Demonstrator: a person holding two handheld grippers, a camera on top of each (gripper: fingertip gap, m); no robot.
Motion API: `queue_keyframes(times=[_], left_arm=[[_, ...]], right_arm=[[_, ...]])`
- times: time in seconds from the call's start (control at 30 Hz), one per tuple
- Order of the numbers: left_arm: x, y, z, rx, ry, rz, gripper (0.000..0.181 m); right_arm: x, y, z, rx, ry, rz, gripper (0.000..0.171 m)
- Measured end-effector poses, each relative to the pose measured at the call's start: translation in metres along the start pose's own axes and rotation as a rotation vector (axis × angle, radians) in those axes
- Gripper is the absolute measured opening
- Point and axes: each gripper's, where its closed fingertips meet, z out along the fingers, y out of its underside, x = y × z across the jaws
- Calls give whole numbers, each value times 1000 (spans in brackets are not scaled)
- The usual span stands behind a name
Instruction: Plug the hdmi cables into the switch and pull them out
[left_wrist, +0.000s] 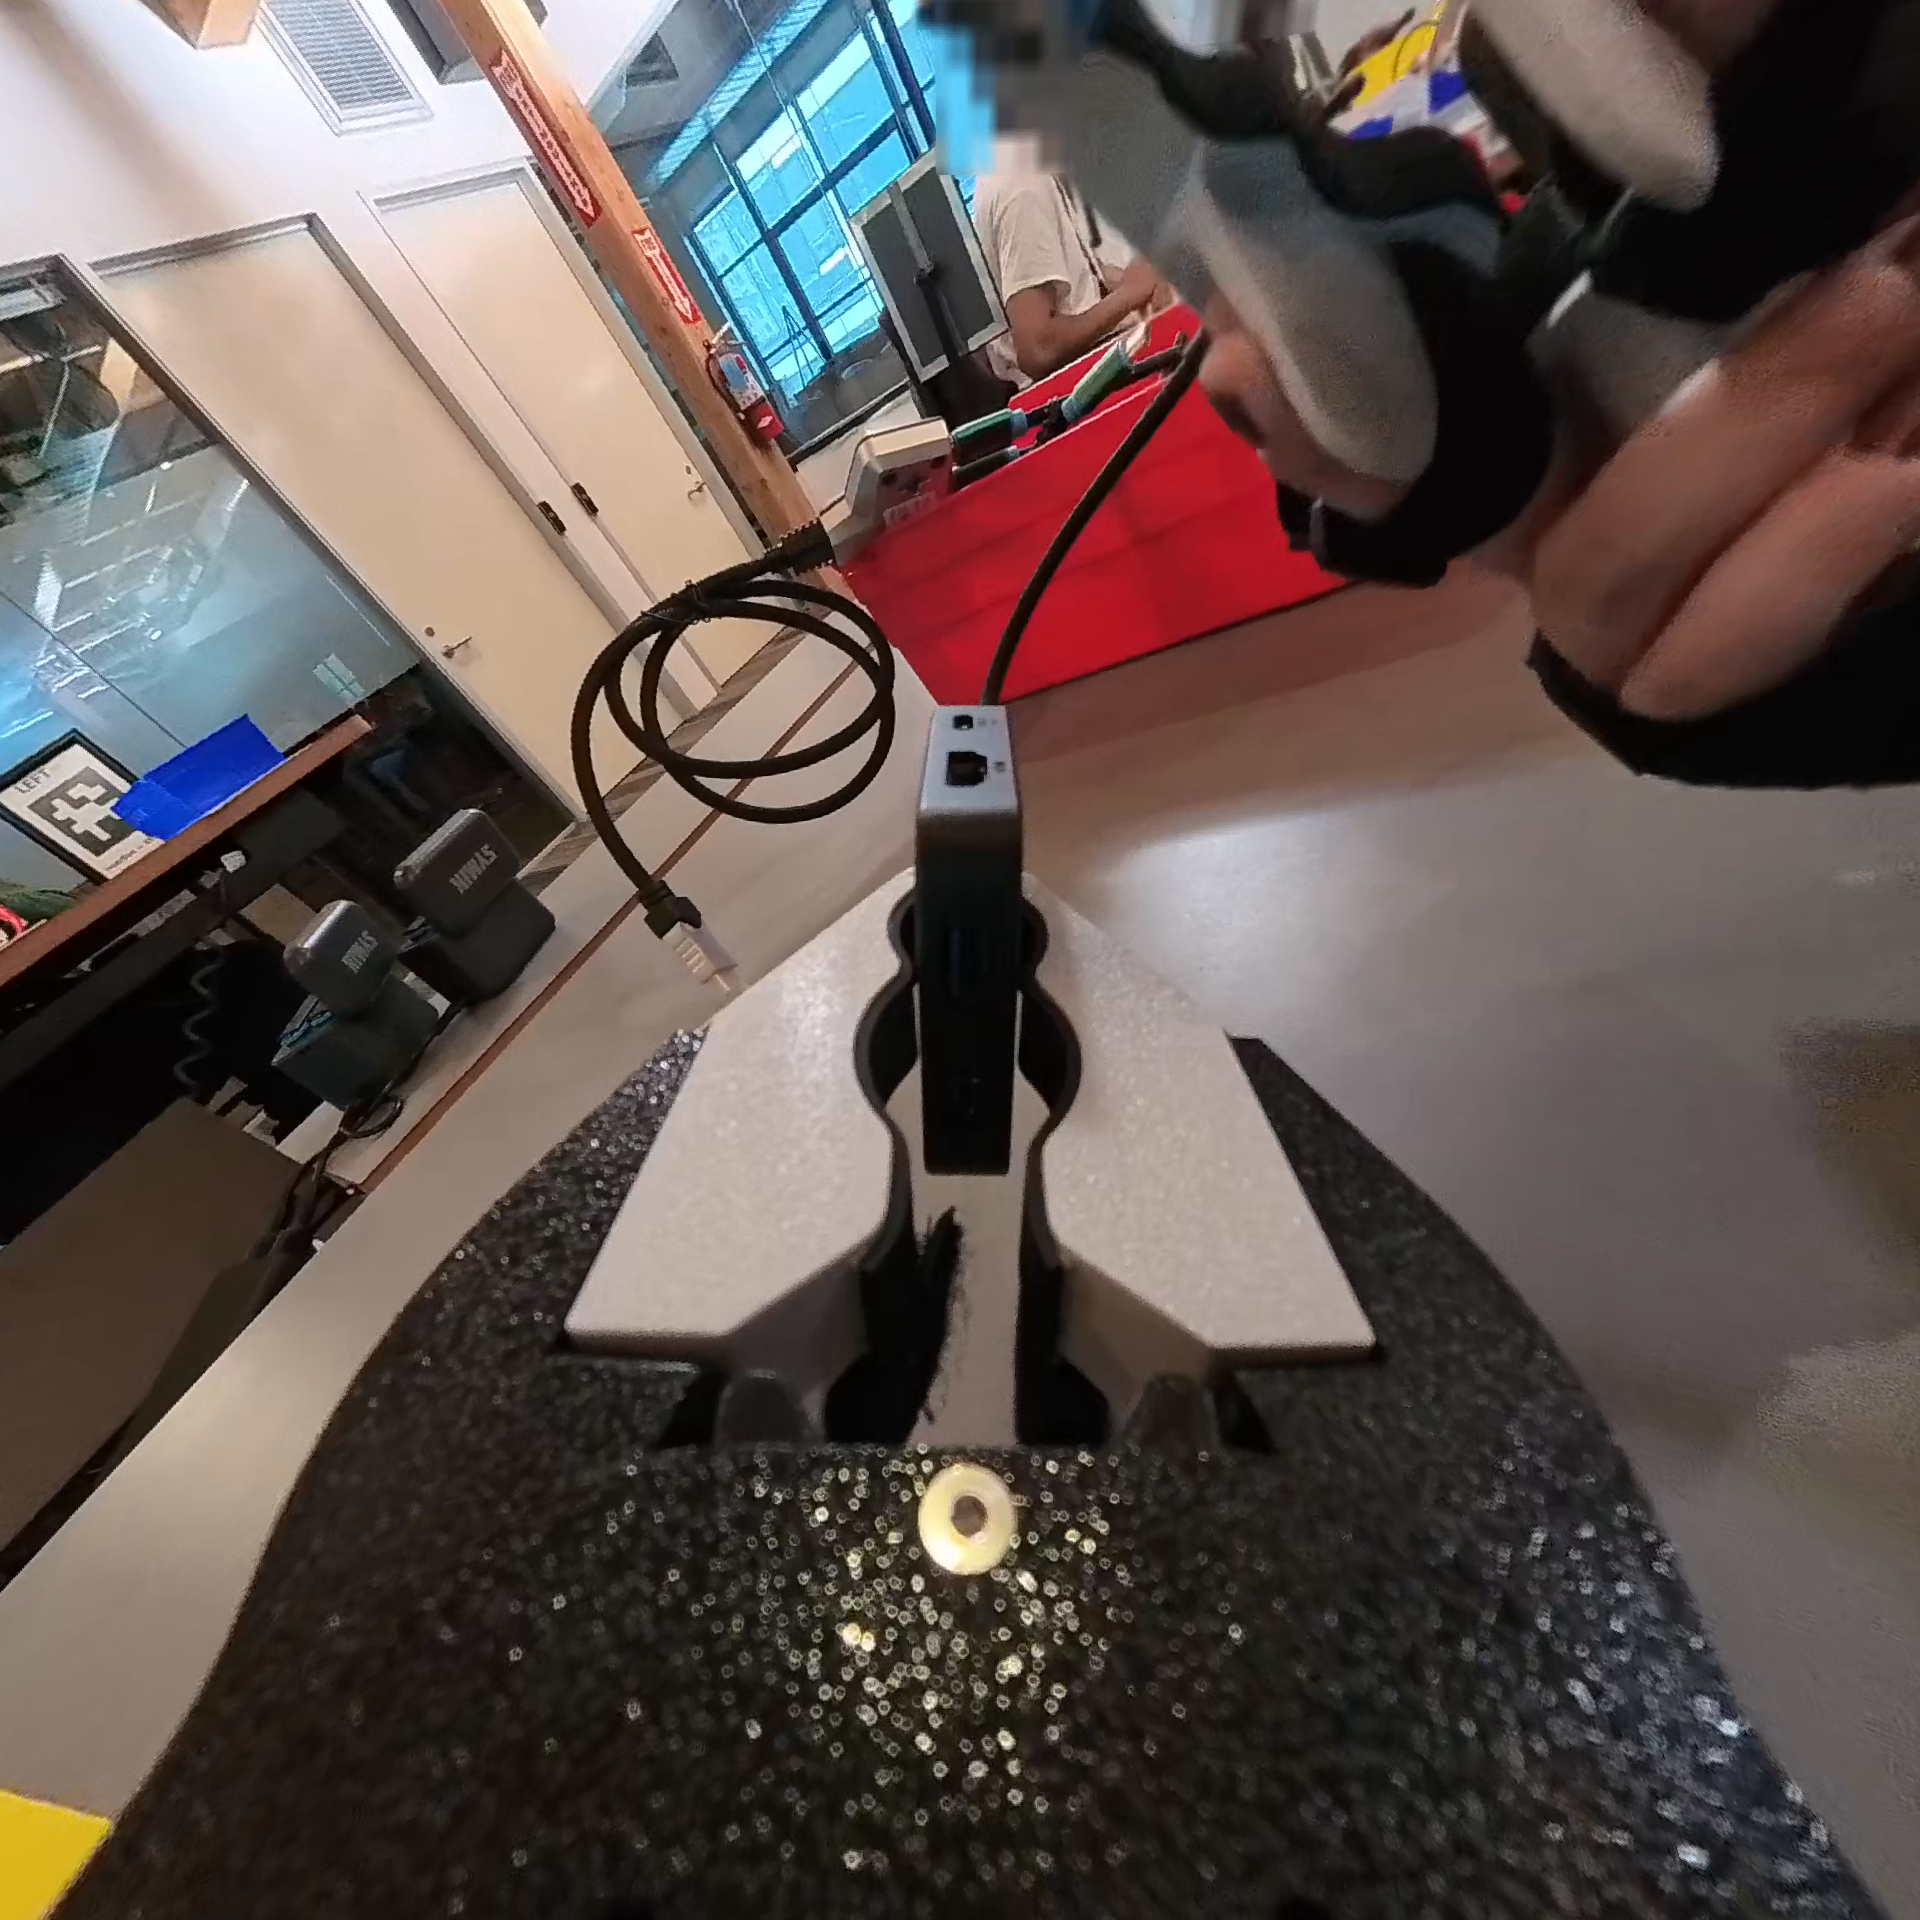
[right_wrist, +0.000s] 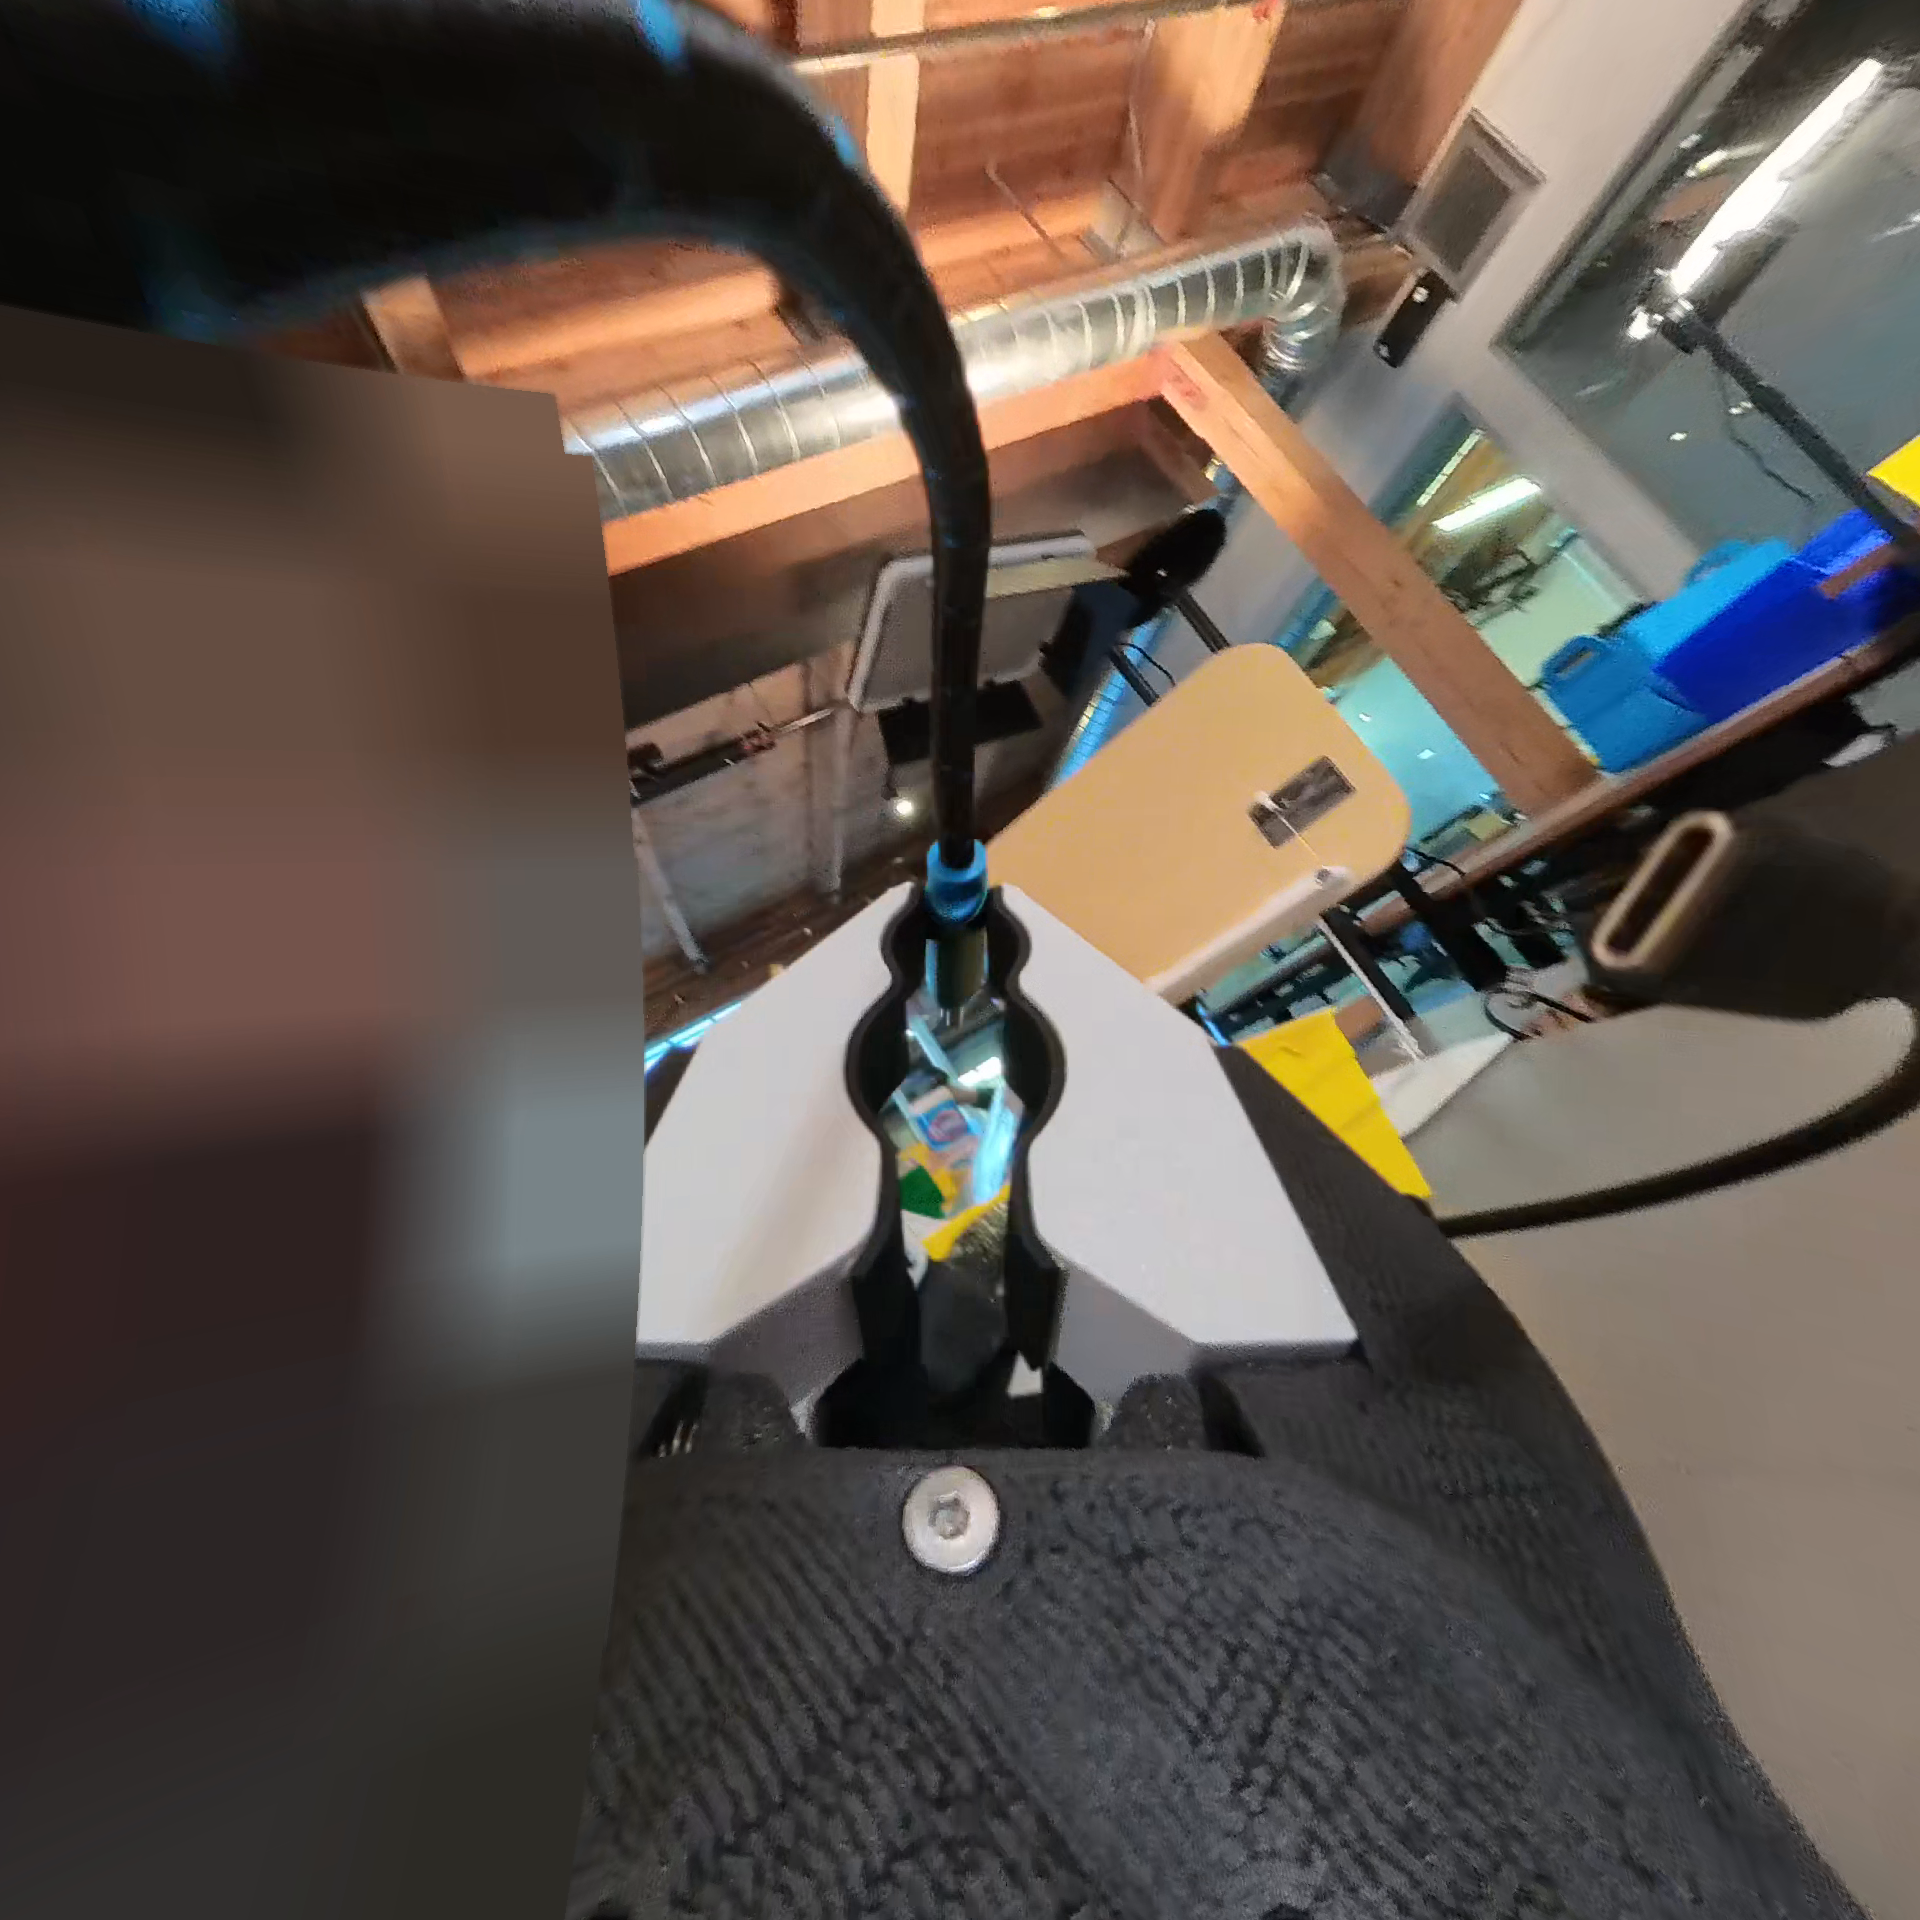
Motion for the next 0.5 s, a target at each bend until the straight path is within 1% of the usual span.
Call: queue_keyframes(times=[0.13, 0.23, 0.3, 0.4, 0.5], left_arm=[[-2, 1, 0, -6, -14, 6, 11], [-8, 3, 0, -32, -70, 61, 11], [-13, 8, 0, -77, -122, 118, 11], [-23, 18, 0, -184, -221, 287, 11], [-17, 29, 3, -289, -215, 477, 12]], right_arm=[[16, 11, -4, -47, 96, -59, 9], [24, 19, -6, -78, 171, -131, 9], [26, 23, -7, -98, 209, -190, 9], [27, 21, -8, -103, 242, -253, 9], [29, 13, -15, -97, 276, -289, 9]])
